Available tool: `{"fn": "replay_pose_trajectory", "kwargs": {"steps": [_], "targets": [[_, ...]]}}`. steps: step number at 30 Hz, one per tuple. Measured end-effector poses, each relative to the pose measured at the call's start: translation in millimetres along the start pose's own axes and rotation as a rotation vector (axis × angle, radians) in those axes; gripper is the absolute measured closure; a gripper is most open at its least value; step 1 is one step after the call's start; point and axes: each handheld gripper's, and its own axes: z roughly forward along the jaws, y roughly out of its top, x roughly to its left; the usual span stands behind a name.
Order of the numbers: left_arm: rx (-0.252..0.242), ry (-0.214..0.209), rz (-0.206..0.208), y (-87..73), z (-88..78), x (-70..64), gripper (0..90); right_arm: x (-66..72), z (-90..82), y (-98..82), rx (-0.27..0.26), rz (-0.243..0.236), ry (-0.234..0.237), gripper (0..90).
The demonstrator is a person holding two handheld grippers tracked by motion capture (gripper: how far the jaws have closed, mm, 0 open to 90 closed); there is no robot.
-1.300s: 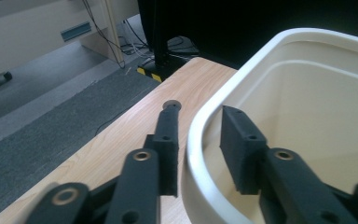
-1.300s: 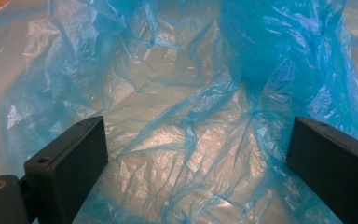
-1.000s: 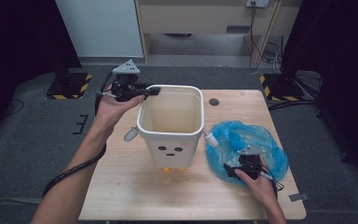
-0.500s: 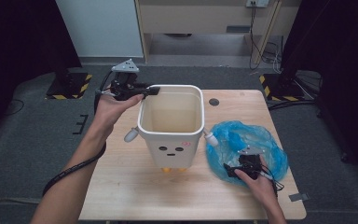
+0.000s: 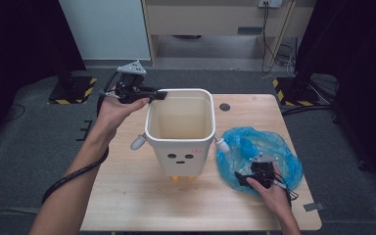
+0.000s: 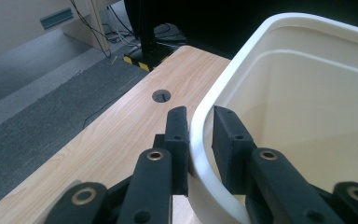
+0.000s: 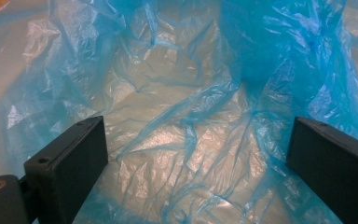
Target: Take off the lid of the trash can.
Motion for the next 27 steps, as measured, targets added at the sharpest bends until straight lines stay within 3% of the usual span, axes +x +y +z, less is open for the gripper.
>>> {"fn": "replay_pose_trajectory", "kwargs": {"steps": [14, 27], "targets": [[0.012, -0.015, 0.026, 2.9, 0.9, 5.7, 77.2, 0.1, -0.1, 0.0, 0.000, 0.001, -0.001, 5.2], [0.080, -0.005, 0.051, 16.8, -6.1, 1.1, 78.0, 0.3, -0.1, 0.0, -0.001, 0.003, 0.000, 5.2]]}}
